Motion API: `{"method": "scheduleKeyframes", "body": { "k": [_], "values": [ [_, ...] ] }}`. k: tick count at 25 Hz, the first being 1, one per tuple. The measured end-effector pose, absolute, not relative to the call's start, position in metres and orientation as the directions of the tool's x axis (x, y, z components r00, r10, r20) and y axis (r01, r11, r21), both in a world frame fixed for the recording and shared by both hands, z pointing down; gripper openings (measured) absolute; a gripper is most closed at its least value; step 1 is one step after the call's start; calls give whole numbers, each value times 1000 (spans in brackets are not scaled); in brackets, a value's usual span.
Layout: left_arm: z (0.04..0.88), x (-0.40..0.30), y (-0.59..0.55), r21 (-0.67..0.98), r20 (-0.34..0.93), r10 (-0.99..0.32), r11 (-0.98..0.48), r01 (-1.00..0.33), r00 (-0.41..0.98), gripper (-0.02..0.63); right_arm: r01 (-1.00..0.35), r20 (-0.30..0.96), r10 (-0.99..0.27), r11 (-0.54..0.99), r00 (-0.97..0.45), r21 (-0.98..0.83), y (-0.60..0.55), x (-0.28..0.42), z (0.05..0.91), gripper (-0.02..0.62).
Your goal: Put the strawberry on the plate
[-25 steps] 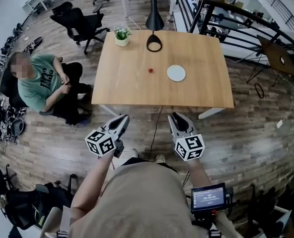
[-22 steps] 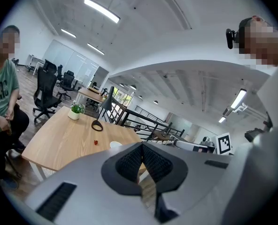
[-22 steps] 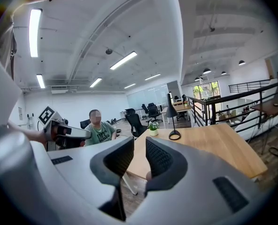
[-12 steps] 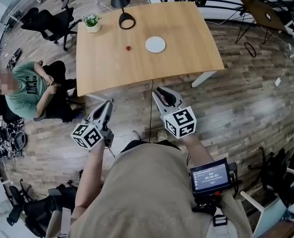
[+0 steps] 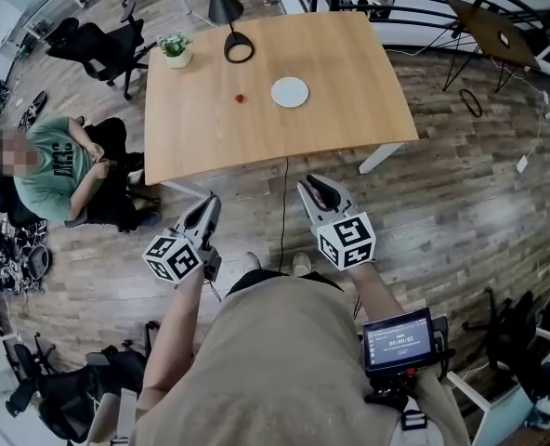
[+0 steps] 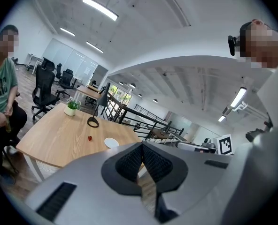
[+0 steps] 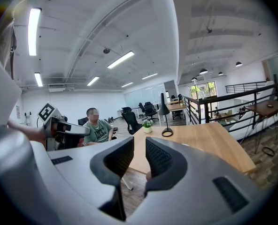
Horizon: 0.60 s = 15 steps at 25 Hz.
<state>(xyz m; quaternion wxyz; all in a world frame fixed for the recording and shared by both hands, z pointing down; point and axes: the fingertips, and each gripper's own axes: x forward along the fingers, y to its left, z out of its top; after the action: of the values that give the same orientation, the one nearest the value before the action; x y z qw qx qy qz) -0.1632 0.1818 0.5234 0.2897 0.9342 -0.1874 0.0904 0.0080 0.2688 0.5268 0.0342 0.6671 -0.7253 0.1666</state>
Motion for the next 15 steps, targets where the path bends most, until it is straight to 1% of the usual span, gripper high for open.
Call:
{"method": "scheduleKeyframes", "body": {
  "k": [8,15],
  "values": [
    [529,-136,206,512,269,-310,-756,-408,912,2,-978,277,-954,55,-110,-201,294,36,539,60],
    [532,-130,220,515,277,-332,-741,-431,901,2,-976,275,-953,66,-123,-209,304,49,539,60]
  ]
}}
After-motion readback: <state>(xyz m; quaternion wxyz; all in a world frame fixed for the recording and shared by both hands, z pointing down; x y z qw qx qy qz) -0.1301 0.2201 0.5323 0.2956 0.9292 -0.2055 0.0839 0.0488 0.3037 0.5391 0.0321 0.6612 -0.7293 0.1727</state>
